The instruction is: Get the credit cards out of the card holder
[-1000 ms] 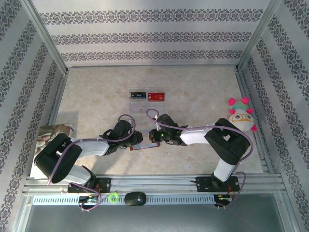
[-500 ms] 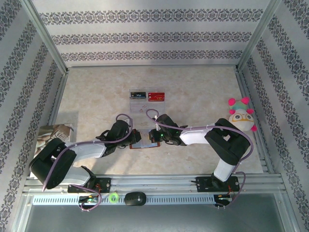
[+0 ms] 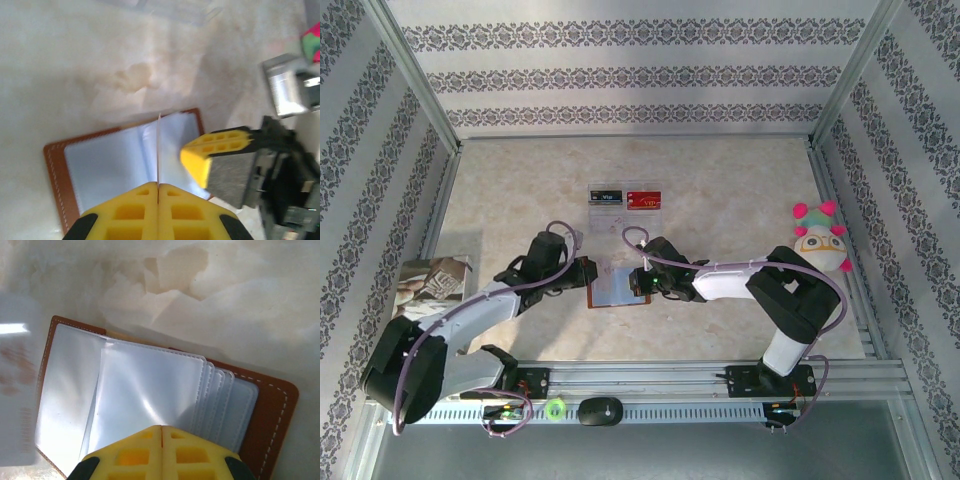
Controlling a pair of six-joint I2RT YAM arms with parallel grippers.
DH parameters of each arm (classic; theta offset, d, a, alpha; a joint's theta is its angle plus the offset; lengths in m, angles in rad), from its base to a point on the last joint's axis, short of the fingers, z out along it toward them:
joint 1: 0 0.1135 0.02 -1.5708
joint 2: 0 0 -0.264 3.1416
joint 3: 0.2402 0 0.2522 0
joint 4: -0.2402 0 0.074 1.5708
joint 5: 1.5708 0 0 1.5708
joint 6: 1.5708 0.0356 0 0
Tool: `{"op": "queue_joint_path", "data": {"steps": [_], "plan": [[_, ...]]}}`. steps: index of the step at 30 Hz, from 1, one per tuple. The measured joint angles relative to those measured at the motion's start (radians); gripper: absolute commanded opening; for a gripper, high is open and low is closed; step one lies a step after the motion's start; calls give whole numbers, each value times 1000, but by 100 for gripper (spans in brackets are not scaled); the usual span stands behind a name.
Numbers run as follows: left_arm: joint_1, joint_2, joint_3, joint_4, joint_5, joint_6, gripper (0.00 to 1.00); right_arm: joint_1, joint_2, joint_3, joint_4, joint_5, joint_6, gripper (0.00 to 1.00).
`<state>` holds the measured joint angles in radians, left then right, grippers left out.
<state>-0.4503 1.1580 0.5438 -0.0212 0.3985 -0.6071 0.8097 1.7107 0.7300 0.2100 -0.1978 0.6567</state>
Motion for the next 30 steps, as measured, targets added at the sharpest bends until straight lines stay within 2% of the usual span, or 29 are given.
{"op": "queue_joint_path", "data": {"steps": [5,10,15,19,23,30], "plan": [[1,-61,179,-134,-33,175,0,0,-14,-5,-19,3,0,0],[1,-31,353,-234,-71,406,0,-1,-25,-13,-27,3,0,0],[1,103,540,-359,-93,716,0,-10,-47,-33,-32,3,0,0],[1,177,582,-398,-95,949,0,-21,-52,-37,-36,-3,0,0],[3,215,583,-398,-122,1123,0,-27,-56,-53,-10,-13,2,0],[7,414,707,-424,-173,1345,0,-60,-82,-98,24,-40,19,0]]}}
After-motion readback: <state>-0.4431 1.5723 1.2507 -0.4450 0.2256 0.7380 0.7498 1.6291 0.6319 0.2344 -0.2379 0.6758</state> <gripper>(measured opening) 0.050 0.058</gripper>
